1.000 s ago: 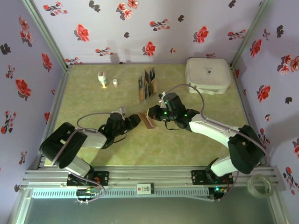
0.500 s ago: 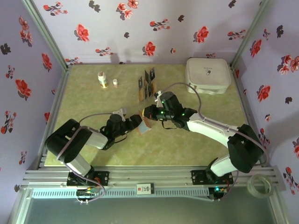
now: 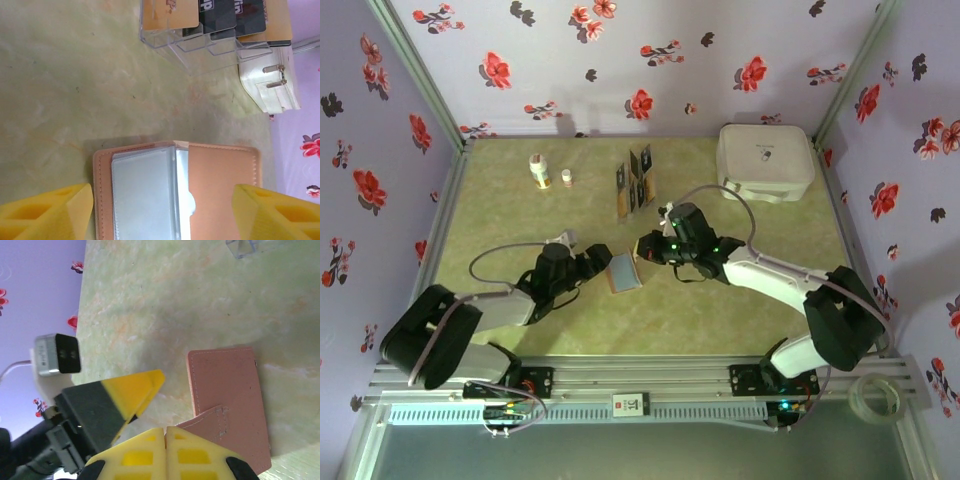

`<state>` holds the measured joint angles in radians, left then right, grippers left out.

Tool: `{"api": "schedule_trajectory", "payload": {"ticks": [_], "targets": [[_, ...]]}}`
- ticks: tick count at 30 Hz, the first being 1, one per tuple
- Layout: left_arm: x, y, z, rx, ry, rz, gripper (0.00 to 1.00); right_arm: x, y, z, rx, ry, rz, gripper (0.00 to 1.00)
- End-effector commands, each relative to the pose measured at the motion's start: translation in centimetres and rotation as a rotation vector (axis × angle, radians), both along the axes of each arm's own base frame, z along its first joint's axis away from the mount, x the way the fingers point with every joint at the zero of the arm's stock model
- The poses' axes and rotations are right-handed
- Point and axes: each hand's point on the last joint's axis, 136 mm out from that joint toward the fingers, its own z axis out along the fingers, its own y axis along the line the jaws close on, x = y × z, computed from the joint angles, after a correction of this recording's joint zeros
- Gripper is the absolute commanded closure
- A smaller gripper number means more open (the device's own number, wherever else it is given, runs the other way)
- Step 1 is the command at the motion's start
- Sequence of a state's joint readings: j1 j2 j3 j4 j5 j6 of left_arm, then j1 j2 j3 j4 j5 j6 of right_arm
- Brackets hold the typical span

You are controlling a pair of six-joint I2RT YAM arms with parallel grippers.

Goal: Put the credit cards into the card holder

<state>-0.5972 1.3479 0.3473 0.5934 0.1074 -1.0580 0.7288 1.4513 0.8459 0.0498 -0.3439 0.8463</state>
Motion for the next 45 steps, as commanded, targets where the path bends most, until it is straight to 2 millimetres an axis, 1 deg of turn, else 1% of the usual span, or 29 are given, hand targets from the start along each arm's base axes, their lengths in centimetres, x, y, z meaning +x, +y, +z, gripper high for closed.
{"api": "schedule_trajectory", "payload": {"ticks": [1,4,10,12,18,21,24,26,35,37,39,40,41,45], "targets": [[-0.2,0.8,-0.6,0.155,0.042,-0.022,0.26,0.3,-1.1,0.2,0.010,-0.024,-0.033,1.00],[-0.4,0.2,-0.7,0.228,0.068,-0.064,0.26,0.4,-2.0,-0.3,0.001,-0.020,-0.053,1.00],[-0.8,-1.1,-2.0,0.372,0.123,-0.131,0.25,0.5,-4.2,-1.4,-0.023,-0.013,-0.100,1.00],[-0.9,-1.2,-2.5,0.425,0.135,-0.149,0.25,0.6,-4.9,-1.9,-0.031,-0.009,-0.114,1.00],[-0.8,-1.4,-3.7,0.506,0.162,-0.178,0.24,0.5,-6.5,-3.6,-0.058,0.015,-0.139,1.00],[-0.8,-1.4,-4.3,0.531,0.174,-0.190,0.23,0.4,-7.3,-4.5,-0.069,0.025,-0.152,1.00],[-0.8,-1.5,-4.8,0.550,0.183,-0.203,0.19,0.3,-7.9,-5.5,-0.085,0.037,-0.162,1.00],[-0.8,-1.6,-5.0,0.556,0.188,-0.208,0.19,0.2,-8.4,-6.4,-0.105,0.044,-0.168,1.00],[-0.6,-2.3,-4.7,0.545,0.173,-0.229,0.19,0.3,-10.4,-11.0,-0.215,0.117,-0.190,1.00],[-0.6,-2.4,-4.6,0.539,0.169,-0.234,0.20,0.3,-10.5,-11.6,-0.226,0.129,-0.189,1.00],[-0.7,-2.6,-4.4,0.530,0.161,-0.242,0.22,0.3,-10.3,-11.7,-0.220,0.133,-0.186,1.00],[-0.7,-2.7,-4.3,0.523,0.157,-0.240,0.24,0.3,-10.3,-11.6,-0.216,0.131,-0.188,1.00],[-0.7,-2.8,-4.2,0.514,0.149,-0.244,0.26,0.4,-10.3,-11.4,-0.212,0.128,-0.189,0.97],[-0.7,-3.2,-3.5,0.471,0.122,-0.248,0.38,0.5,-10.2,-10.4,-0.207,0.114,-0.186,0.78]]}}
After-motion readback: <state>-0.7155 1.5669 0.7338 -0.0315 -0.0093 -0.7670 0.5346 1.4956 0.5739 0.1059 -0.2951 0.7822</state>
